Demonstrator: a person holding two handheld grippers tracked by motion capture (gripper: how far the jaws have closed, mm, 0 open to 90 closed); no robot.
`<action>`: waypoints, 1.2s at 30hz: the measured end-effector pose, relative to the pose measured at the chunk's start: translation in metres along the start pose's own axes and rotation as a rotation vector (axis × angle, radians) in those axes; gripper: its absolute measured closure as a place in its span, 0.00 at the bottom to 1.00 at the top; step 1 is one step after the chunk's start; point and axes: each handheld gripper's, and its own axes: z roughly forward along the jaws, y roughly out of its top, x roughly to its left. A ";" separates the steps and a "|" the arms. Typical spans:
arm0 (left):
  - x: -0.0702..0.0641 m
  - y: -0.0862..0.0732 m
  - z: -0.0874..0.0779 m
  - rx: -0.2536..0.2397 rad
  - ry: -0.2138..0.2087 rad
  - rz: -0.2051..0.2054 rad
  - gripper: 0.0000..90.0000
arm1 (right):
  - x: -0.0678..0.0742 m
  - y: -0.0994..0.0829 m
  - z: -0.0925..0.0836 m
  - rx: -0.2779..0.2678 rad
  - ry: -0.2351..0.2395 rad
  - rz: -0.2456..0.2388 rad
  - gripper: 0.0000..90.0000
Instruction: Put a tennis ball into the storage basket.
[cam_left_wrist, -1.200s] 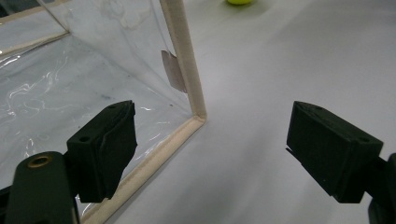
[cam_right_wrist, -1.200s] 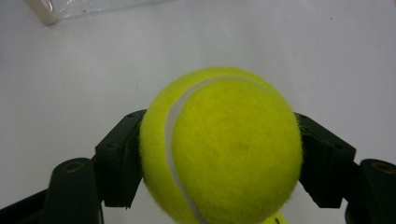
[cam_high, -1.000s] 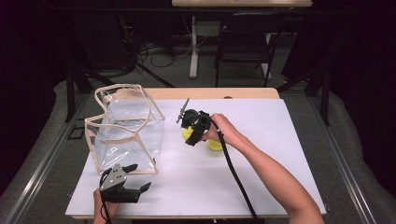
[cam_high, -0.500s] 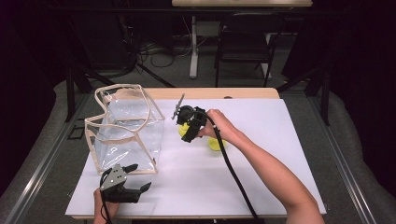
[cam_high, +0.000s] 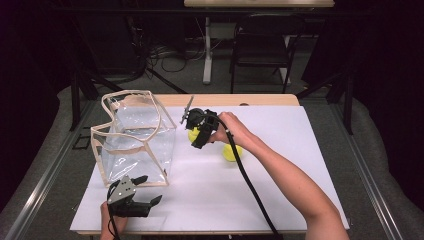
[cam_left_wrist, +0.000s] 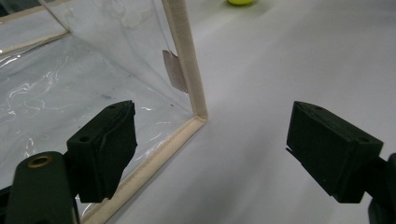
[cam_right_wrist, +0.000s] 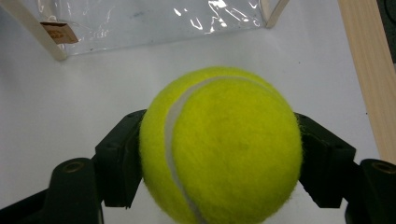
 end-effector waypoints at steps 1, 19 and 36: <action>0.000 0.000 0.000 -0.001 0.000 -0.001 0.18 | 0.000 0.001 -0.001 -0.004 0.001 -0.001 0.29; 0.000 0.000 0.000 0.001 0.000 0.001 0.18 | -0.002 0.018 -0.015 -0.012 -0.023 -0.031 0.29; 0.000 0.000 0.000 -0.002 -0.001 -0.002 0.18 | -0.005 0.027 -0.023 -0.030 -0.034 -0.035 0.29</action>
